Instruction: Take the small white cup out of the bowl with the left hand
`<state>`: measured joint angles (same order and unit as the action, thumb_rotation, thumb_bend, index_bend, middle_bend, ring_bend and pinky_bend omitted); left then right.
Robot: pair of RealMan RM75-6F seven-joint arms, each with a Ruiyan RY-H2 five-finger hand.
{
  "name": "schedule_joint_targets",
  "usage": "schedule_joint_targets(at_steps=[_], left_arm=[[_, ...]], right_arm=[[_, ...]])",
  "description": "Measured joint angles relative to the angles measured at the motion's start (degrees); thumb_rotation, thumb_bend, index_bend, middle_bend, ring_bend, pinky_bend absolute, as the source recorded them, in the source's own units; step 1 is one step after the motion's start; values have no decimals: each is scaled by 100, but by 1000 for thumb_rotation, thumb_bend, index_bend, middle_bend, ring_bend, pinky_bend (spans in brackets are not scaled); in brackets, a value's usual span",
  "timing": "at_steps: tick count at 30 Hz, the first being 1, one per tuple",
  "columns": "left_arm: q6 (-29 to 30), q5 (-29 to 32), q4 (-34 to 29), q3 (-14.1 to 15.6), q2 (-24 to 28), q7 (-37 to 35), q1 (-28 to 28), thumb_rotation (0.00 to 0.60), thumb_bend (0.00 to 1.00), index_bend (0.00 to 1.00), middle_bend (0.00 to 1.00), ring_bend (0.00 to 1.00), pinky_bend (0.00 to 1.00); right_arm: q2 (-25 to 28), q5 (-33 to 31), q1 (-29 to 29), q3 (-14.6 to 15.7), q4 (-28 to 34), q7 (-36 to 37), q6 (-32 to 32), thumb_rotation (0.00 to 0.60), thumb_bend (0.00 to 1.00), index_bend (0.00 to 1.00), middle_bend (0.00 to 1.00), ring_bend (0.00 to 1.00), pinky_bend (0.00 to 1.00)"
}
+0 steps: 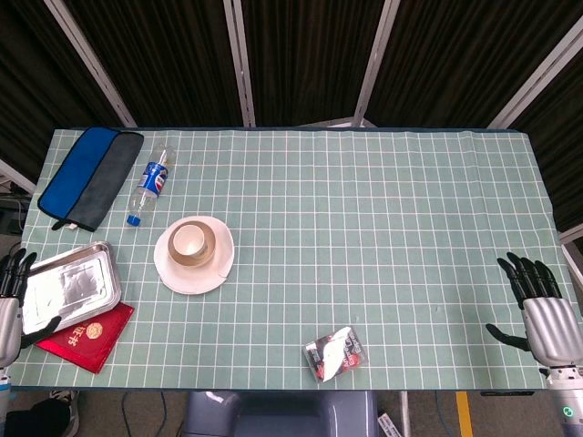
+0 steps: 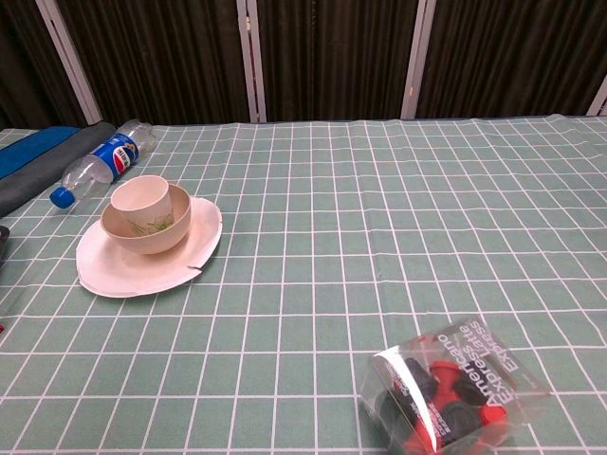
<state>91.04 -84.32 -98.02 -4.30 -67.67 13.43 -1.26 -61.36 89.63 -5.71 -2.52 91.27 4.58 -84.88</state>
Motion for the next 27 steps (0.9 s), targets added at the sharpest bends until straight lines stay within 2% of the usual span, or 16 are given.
schedule_joint_targets(at_steps=[19, 22, 27], left_arm=[[-137, 30, 37, -21, -8, -94, -95, 600, 35, 4, 0, 0, 0], [-206, 34, 44, -54, -51, -49, -169, 600, 37, 66, 0, 0, 0], [-519, 129, 68, -198, -197, 55, -447, 600, 105, 250, 0, 0, 0]], right_arm=[[2, 7, 14, -9, 2, 43, -42, 600, 34, 37, 0, 0, 0], [21, -6, 24, -18, 5, 90, -60, 600, 34, 37, 0, 0, 0], [52, -1, 30, -21, 8, 168, -71, 600, 33, 37, 0, 0, 0]])
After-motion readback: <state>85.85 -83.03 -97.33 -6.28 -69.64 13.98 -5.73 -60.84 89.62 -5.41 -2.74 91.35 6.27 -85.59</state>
